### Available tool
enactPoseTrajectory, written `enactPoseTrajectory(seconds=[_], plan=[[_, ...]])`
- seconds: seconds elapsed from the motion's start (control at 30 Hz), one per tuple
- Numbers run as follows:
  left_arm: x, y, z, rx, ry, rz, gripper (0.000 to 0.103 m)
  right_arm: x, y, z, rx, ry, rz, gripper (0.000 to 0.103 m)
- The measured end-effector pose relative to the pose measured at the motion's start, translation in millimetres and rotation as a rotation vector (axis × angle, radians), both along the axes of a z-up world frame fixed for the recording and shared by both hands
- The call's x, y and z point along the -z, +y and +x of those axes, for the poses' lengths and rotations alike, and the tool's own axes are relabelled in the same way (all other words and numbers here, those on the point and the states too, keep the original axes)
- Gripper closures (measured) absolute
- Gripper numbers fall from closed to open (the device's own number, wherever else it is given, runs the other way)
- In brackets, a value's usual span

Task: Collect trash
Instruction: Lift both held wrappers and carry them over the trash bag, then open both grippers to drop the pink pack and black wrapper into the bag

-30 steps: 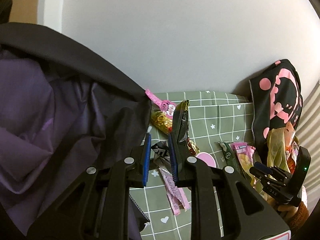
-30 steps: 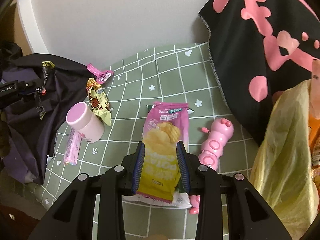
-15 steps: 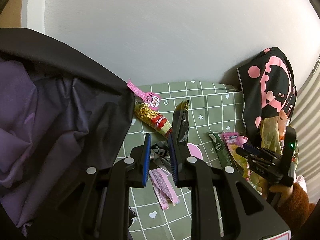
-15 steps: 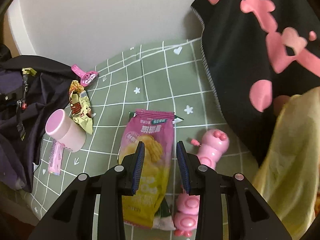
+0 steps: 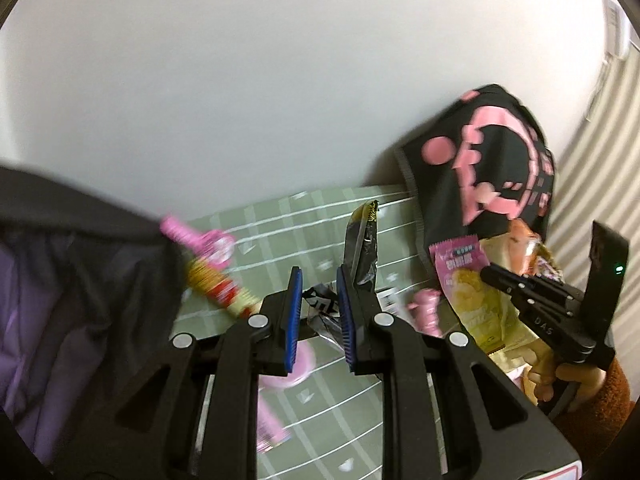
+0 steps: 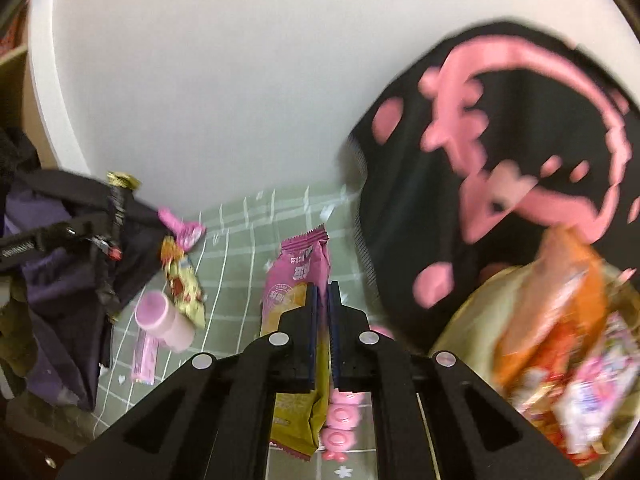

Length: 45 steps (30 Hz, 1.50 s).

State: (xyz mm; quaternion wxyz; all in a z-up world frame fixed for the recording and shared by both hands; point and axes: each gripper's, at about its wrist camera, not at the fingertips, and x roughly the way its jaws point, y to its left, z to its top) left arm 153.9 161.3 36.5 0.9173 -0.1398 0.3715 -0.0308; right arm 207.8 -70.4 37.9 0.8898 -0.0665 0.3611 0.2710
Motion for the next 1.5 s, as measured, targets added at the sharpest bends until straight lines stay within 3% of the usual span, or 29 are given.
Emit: enactPoseTrajectory(seconds=[0.37, 0.63, 0.93, 1.2, 1.5], plan=[[-50.3, -113.3, 53.7, 0.313, -0.137, 0.009, 0.086, -81.4, -92.7, -19.4, 0.255, -0.216, -0.039, 0.096], [-58.7, -209.4, 71.3, 0.527, -0.170, 0.018, 0.086, -86.9, -169.6, -38.3, 0.463, -0.235, -0.063, 0.096], [-38.8, -283.8, 89.9, 0.672, -0.120, 0.029, 0.086, -76.9, -226.4, -49.8, 0.601, -0.214, -0.063, 0.096], [-0.6, -310.1, 124.1, 0.690, -0.007, -0.030, 0.086, -70.6, -250.3, -45.8, 0.636, -0.199, -0.047, 0.096], [52.5, -346.3, 148.3, 0.682, 0.096, 0.095, 0.086, -59.3, -264.3, -41.6, 0.640, -0.178, -0.033, 0.096]])
